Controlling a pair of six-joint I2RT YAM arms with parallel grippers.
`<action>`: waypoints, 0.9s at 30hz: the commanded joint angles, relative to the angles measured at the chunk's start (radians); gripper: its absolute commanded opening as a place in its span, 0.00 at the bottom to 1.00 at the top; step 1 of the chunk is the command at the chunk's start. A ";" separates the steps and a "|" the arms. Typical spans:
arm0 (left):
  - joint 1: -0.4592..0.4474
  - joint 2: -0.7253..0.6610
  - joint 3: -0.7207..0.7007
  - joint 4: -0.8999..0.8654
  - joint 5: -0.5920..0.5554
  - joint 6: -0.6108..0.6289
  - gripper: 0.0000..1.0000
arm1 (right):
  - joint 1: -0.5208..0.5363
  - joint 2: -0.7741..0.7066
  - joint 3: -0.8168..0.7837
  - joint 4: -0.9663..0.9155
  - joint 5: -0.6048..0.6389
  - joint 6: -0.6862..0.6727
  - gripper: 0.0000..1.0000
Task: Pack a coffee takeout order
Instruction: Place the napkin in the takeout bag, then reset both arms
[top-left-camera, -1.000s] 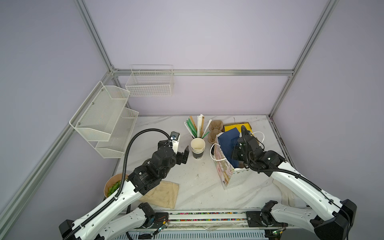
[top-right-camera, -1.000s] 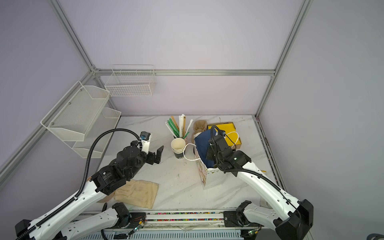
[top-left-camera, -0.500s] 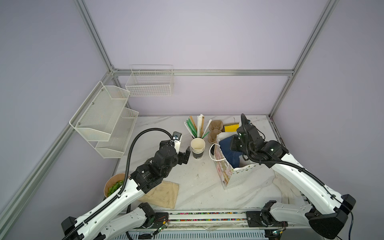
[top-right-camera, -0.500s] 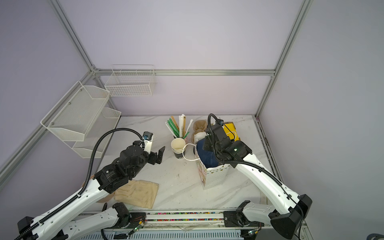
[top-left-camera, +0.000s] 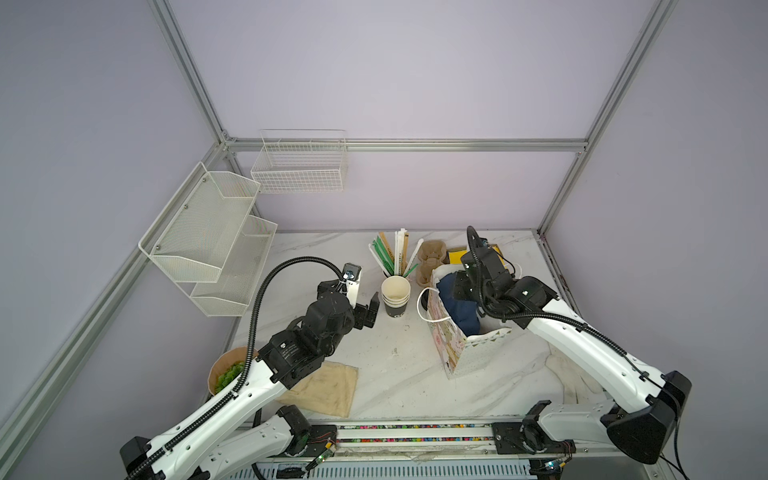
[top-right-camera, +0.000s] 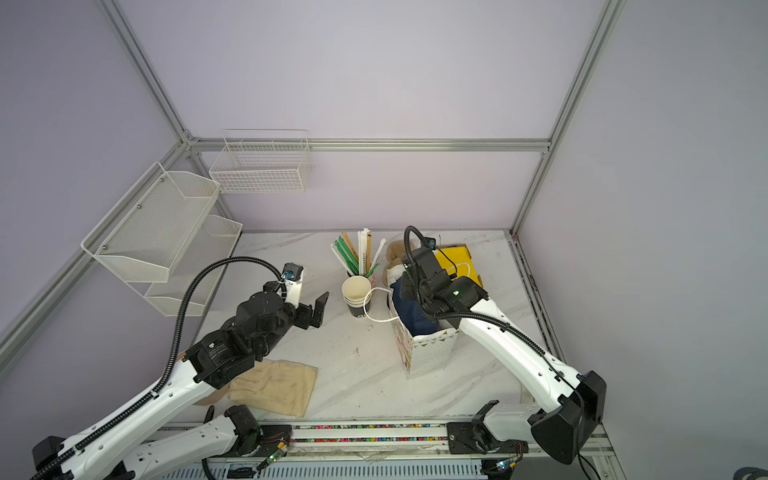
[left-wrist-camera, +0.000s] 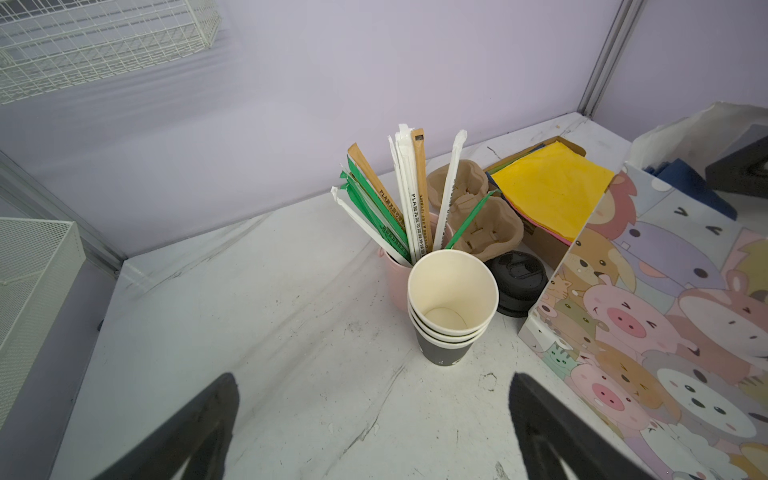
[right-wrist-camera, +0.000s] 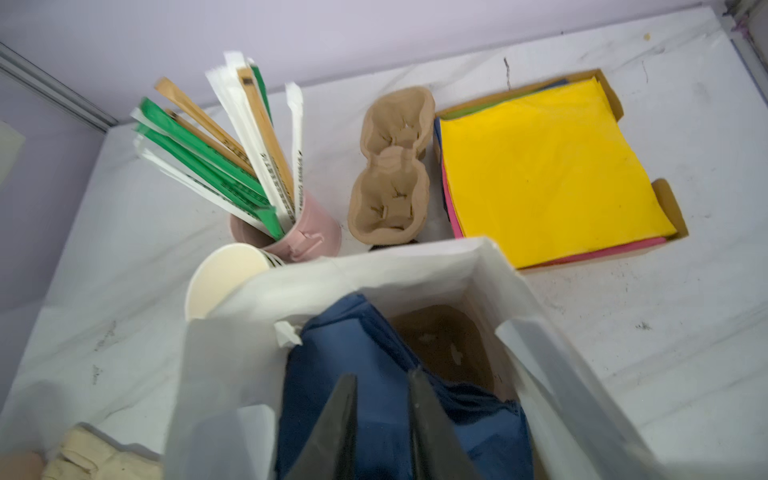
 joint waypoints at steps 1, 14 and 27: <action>0.003 -0.055 -0.051 0.063 -0.033 -0.018 1.00 | 0.007 -0.040 0.088 0.004 0.020 -0.056 0.36; 0.070 -0.098 -0.117 0.164 -0.154 -0.094 1.00 | -0.062 -0.076 0.223 0.023 0.233 -0.094 0.97; 0.490 0.047 -0.143 0.166 -0.095 -0.288 1.00 | -0.650 0.003 0.097 0.258 -0.004 0.028 0.97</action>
